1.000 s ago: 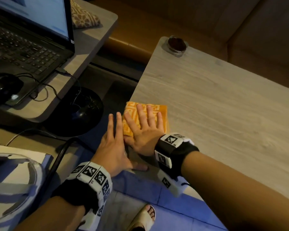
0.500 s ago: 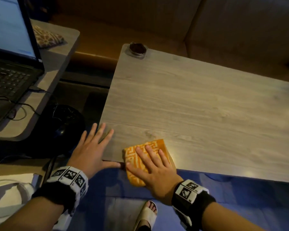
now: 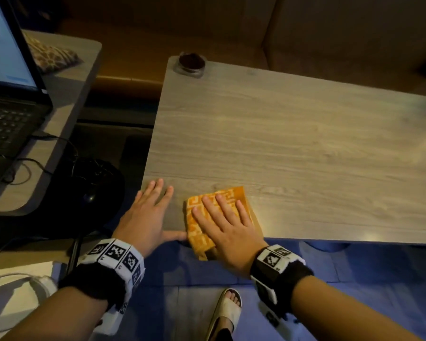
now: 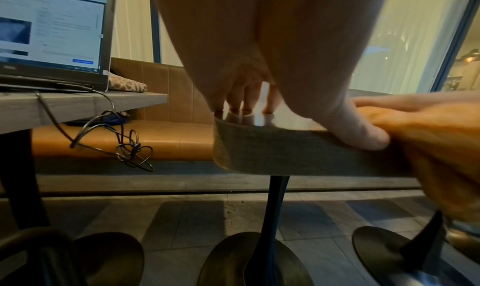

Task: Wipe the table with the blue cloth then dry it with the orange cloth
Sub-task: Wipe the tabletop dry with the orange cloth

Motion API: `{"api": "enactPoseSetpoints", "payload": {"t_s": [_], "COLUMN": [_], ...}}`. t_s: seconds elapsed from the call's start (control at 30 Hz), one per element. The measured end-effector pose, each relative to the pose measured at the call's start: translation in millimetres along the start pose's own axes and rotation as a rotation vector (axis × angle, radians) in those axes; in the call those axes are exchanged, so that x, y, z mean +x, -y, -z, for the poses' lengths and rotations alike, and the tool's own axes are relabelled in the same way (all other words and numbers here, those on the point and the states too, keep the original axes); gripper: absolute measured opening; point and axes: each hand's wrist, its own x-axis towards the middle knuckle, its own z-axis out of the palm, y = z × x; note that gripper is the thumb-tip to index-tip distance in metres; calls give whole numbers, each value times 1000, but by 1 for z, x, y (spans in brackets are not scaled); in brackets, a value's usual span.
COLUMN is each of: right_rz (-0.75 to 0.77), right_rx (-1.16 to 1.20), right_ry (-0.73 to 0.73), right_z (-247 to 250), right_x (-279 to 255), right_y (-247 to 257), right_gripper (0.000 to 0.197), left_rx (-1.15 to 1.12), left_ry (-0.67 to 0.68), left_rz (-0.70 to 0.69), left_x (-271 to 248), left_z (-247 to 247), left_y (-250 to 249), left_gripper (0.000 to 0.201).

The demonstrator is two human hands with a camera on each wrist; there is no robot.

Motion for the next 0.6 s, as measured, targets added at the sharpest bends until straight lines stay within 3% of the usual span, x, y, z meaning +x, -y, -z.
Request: {"api": "enactPoseSetpoints", "payload": {"t_s": [0.07,0.1,0.17,0.23,0.3,0.37,0.43,0.47,0.53,0.6], "right_rz": [75,30,-245,-452,-331,-3,254,290,174,-130], "right_rx": [-26,-25,20,59,20,-25,-81,-119,-176,-54], "right_ry": [28,10,-6,-8,-43,-9,-13,3,-30,20], "right_z": [1,2,2,2,1,-1,2,6,13,20], "right_x": [-10,-6,20,45,44,21,16,26,66,110], "right_y": [-33,-50,-70,-57,-33,-29,-58,-76,-105,-112], "right_gripper": [78,74,74,78,79,79,80,79,76,79], "left_rx": [-12,-26,-52,-48,0,43,41,39,48,68], "left_ry": [20,28,52,61,72,78,74,73,79,103], "left_rz": [23,39,57,69,78,72,54,47,47,59], "left_x": [-1,-2,-3,-4,-2,4,15,22,38,56], "left_z": [2,4,7,10,16,28,42,48,55,60], "left_y": [-3,-4,-5,-8,-11,-14,-17,-19,-25,-32], "left_gripper": [123,124,124,125,126,124,117,116,123,132]}}
